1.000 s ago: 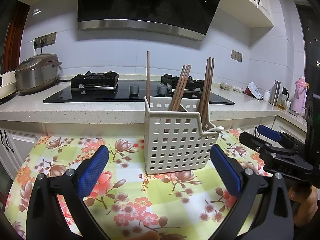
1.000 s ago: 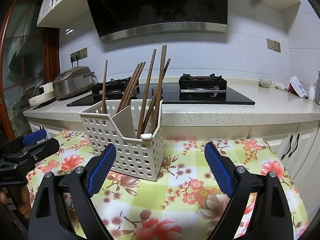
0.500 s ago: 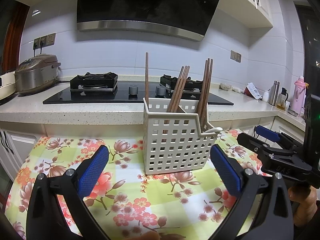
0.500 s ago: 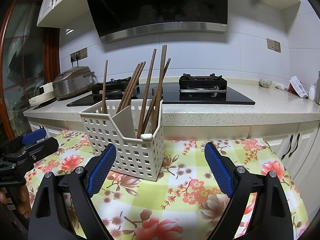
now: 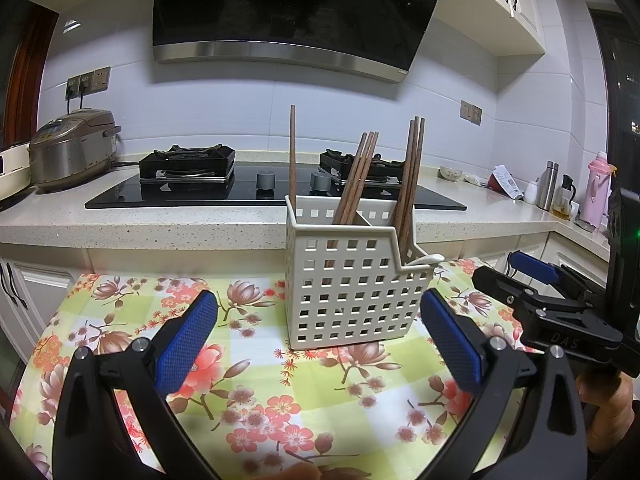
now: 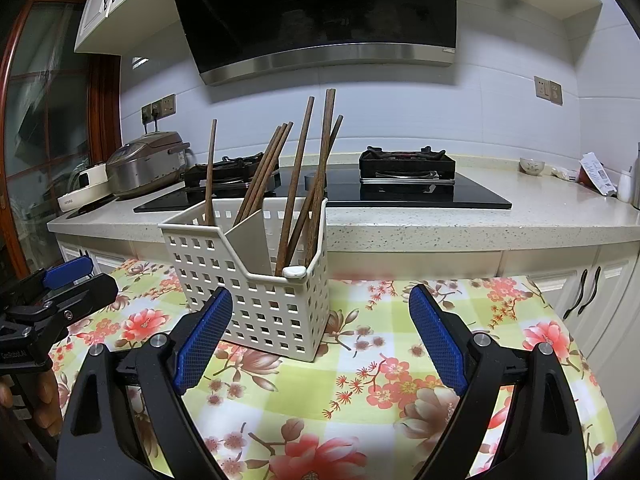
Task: Organize utensils
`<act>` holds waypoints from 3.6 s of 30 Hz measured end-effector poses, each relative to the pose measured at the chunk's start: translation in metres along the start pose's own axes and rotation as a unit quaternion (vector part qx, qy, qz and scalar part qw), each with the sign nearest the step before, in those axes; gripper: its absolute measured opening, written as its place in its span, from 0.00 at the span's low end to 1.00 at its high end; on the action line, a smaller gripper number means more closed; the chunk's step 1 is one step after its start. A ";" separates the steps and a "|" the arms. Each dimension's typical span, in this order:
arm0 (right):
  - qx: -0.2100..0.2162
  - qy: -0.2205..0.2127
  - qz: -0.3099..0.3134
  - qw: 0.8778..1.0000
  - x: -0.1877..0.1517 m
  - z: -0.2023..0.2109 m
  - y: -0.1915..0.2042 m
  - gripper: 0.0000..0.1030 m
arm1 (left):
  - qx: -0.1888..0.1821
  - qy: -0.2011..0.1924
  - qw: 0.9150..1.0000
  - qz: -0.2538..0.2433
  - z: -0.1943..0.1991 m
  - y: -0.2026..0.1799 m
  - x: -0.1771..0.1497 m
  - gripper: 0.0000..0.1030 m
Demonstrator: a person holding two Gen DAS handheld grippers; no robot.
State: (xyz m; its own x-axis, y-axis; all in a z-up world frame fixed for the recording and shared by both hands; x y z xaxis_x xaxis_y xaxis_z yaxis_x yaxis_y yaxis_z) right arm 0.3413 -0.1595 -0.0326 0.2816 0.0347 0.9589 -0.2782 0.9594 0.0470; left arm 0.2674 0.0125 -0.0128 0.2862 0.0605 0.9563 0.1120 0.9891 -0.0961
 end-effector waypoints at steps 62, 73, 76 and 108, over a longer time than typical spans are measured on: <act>0.001 0.002 0.001 1.000 0.000 0.000 0.001 0.82 | -0.005 -0.003 1.000 -0.003 -0.001 -0.003 0.000 0.95; 0.003 0.004 0.001 1.000 -0.003 -0.001 0.002 0.82 | -0.009 0.004 1.000 0.003 -0.001 0.001 -0.003 0.95; 0.003 0.004 0.002 1.000 -0.003 -0.001 0.002 0.82 | -0.010 0.004 1.000 0.001 0.000 0.000 -0.002 0.95; -0.032 0.232 -0.008 0.972 -0.068 0.009 -0.067 0.82 | 0.072 0.216 0.974 -0.008 0.005 0.069 -0.078 0.95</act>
State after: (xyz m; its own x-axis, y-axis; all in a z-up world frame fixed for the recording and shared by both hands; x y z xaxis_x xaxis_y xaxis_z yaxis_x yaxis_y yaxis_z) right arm 0.3330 -0.2284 -0.0981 0.6733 0.1272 0.7284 -0.2158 0.9760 0.0291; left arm 0.2486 0.0771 -0.0924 0.6619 0.0135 0.7495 -0.0064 0.9999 -0.0124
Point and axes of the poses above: each gripper's, at about its wrist camera, not at the fingertips, and z roughly against the way its jaws point, y to its left, x to its top, the point moved 7 cm from there along -z, roughly the way its jaws point, and after that the axes turned 5 degrees about -y, right-handed, at the moved point
